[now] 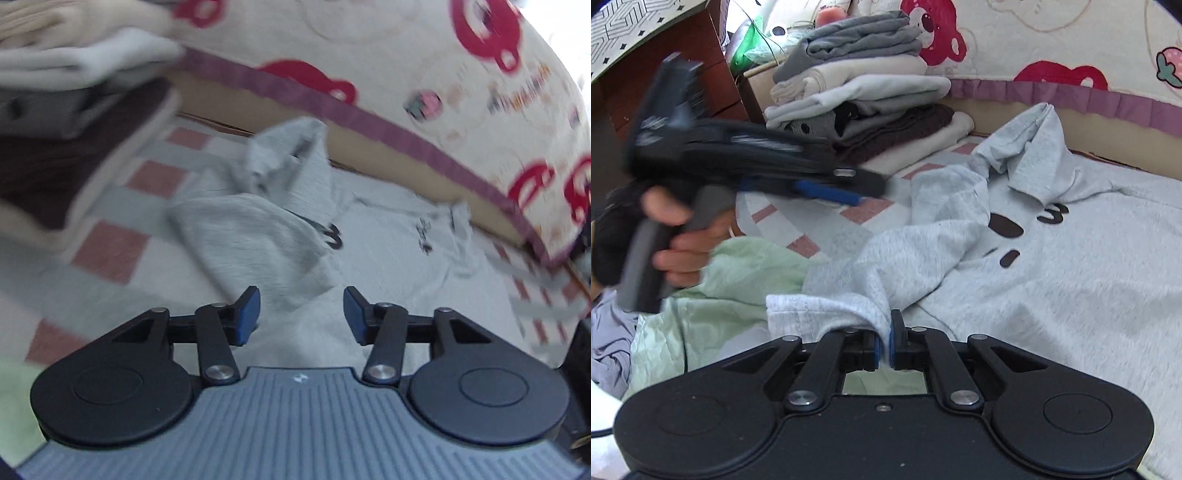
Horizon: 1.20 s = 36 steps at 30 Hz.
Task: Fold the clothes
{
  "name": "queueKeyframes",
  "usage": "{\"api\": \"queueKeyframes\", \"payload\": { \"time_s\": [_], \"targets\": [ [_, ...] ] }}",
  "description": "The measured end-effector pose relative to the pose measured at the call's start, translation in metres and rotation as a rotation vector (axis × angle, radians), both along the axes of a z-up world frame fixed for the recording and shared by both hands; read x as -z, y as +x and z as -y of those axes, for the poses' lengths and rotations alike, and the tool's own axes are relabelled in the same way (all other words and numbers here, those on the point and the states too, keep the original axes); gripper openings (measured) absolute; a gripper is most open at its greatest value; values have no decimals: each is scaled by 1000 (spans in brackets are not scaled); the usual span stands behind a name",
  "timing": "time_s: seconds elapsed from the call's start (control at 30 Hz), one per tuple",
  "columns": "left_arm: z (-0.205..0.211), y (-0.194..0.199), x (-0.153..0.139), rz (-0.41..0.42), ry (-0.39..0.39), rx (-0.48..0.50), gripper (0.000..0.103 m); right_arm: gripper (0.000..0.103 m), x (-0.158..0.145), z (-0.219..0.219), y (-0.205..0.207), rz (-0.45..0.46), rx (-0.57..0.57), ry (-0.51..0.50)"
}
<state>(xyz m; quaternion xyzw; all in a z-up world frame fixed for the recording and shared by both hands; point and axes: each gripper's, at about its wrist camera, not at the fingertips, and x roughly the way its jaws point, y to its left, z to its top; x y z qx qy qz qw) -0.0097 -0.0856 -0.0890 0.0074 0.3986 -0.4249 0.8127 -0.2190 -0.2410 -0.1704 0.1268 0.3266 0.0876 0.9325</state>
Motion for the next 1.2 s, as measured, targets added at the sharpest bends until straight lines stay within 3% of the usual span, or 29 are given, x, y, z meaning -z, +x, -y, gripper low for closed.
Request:
{"api": "queueKeyframes", "payload": {
  "time_s": [0.13,0.23,0.3,0.33,0.37,0.43,0.5,0.53,0.67,0.7,0.8,0.87,0.97,1.03,1.13,1.2],
  "targets": [
    [45,10,17,-78,153,97,51,7,2,1,-3,-3,5,1],
    [59,10,25,-82,193,112,56,7,1,2,-10,-1,10,-3],
    [65,9,31,-73,212,118,53,7,1,2,-14,1,13,-10],
    [66,8,31,-65,231,114,15,7,1,3,-16,4,18,-11],
    [65,6,30,-56,256,107,2,7,0,5,-17,10,28,-7],
    [53,-8,10,59,266,37,2,7,-3,10,-20,37,41,19],
    [26,-31,-23,172,217,-79,2,7,-13,18,-24,88,32,98],
    [12,-38,-30,177,202,-122,2,7,-18,20,-26,109,24,133],
    [-41,-48,-30,80,176,-249,3,7,-24,21,-27,110,-10,201],
    [-55,-50,-30,56,169,-280,3,7,-20,21,-25,76,-10,229],
    [-70,-40,5,-61,211,-385,3,6,-10,26,-27,-40,46,376],
    [-72,-38,17,-57,243,-397,3,11,-14,30,-36,-99,70,392],
    [-80,-35,15,-70,211,-398,3,21,-28,52,-65,-135,197,351],
    [-82,-34,13,-85,190,-401,3,44,-30,87,-92,-165,368,433],
    [-80,-37,15,-103,177,-410,3,48,-31,145,-126,-277,634,502],
    [-78,-35,18,-113,172,-412,3,57,-33,184,-148,-356,802,536]
  ]
}}
